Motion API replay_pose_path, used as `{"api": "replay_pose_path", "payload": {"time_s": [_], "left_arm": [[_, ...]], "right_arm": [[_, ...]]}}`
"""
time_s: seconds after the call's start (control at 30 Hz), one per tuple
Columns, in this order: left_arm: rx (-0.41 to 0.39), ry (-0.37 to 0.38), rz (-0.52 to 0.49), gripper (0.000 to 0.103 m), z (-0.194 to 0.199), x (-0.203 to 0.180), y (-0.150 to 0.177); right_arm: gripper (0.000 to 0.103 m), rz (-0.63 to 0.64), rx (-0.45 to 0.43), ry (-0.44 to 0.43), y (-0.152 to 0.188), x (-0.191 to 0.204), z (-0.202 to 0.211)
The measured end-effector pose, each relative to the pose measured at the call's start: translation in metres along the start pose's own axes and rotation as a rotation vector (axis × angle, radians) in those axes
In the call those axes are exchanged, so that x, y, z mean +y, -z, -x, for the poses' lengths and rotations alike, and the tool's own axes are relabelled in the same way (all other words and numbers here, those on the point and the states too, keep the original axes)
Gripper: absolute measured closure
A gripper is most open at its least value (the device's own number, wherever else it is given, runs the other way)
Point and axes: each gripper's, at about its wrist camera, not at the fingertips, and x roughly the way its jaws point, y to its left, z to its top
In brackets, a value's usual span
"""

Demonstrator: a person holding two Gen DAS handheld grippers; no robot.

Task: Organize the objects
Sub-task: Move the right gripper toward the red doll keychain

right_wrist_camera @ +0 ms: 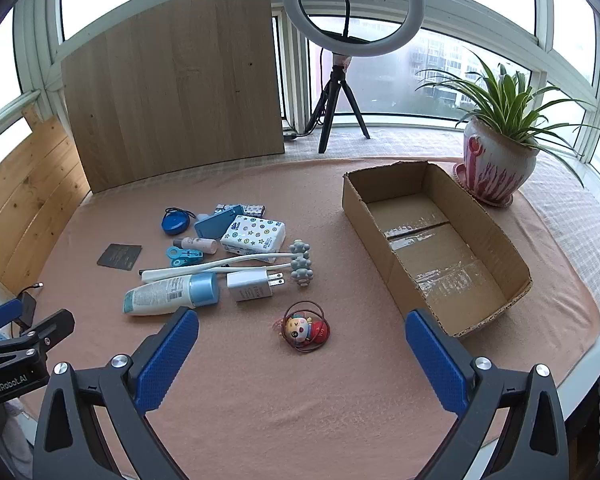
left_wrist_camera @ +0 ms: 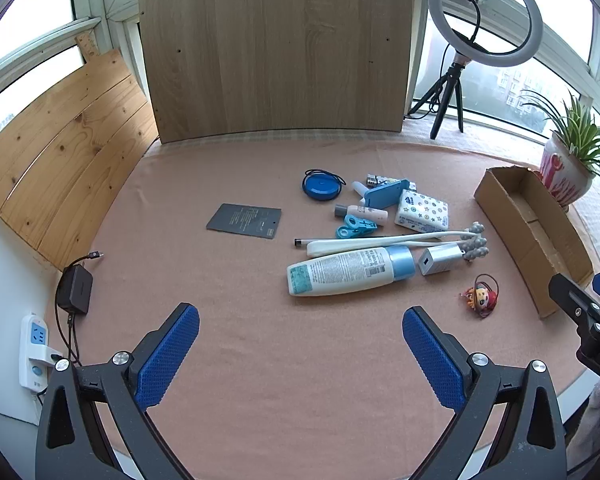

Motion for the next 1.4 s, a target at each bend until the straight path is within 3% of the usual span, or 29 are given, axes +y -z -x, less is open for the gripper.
{"api": "replay_pose_path", "payload": {"time_s": [0.87,1.13,1.4], "left_arm": [[0.009,-0.002,0.014,0.000,-0.015,0.013,-0.007],[0.020,-0.010,0.020,0.000,-0.026,0.016,-0.008],[0.033,-0.004,0.027,0.001,-0.037,0.022,-0.007]], "right_arm": [[0.002,-0.030,0.010,0.009,-0.012,-0.032,-0.008],[0.012,-0.052,0.044,-0.001,-0.014,-0.044,-0.018],[0.037,-0.062,0.127,-0.054,-0.014,-0.048,-0.043]]}}
